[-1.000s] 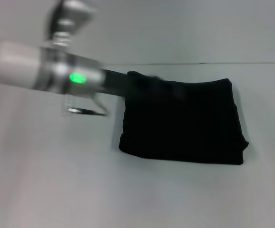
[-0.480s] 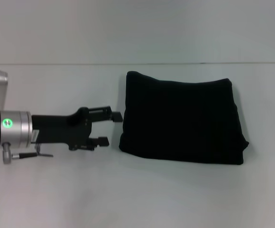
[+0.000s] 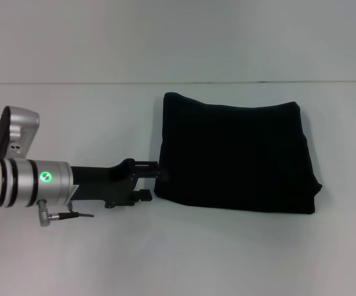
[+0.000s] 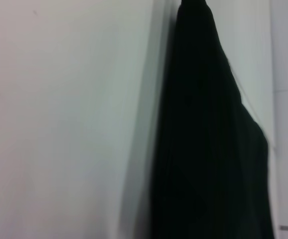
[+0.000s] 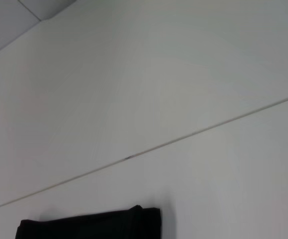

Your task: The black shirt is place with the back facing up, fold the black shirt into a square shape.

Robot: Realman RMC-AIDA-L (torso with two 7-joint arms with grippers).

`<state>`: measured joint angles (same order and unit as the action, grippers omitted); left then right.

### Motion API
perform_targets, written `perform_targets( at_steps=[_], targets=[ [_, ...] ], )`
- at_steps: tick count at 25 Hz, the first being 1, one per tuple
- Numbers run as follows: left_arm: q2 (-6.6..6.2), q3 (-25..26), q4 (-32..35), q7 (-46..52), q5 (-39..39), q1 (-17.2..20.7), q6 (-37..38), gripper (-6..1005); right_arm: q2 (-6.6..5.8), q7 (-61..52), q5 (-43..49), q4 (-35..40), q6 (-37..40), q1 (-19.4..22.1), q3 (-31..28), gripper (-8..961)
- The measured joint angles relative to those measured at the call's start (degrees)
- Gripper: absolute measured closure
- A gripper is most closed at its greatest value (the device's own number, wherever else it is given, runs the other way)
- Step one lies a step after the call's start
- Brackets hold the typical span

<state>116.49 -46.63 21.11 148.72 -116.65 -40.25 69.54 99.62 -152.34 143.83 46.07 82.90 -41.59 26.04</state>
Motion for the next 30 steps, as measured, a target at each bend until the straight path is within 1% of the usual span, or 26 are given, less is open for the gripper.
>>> perform_targets(
  at_steps=[4,10,15,20,26,30],
  targets=[
    [0.6,-2.3,-0.1,0.0,-0.5,-0.6,-4.4,324,0.0,0.0,0.0,0.0,0.0,0.0,-0.1,270],
    [1.69,-4.5,-0.1,-0.4,-0.6,-2.4,-7.3,343,0.08,0.2,0.0,-0.1,-0.2,0.4,-0.1,270],
    [2.5,-7.4,0.7,-0.4,-0.6,-3.2,-7.8,358,0.08,0.4,0.0,-0.2,-0.4,0.6,-0.1,270],
    [2.7,-7.9,1.6,-0.6,-0.6,-3.1,-7.6,429,0.06,0.4,0.0,-0.3,-0.6,0.7,-0.1,269],
    [2.55,-8.0,1.7,-2.2,-0.6,-3.1,-6.2,660,0.05,0.4,0.0,-0.3,-0.7,0.7,-0.1,269],
    [2.3,-7.9,2.1,-3.5,-0.6,-3.1,-5.2,840,0.04,0.4,0.0,-0.3,-0.7,0.7,-0.1,269]
  ],
)
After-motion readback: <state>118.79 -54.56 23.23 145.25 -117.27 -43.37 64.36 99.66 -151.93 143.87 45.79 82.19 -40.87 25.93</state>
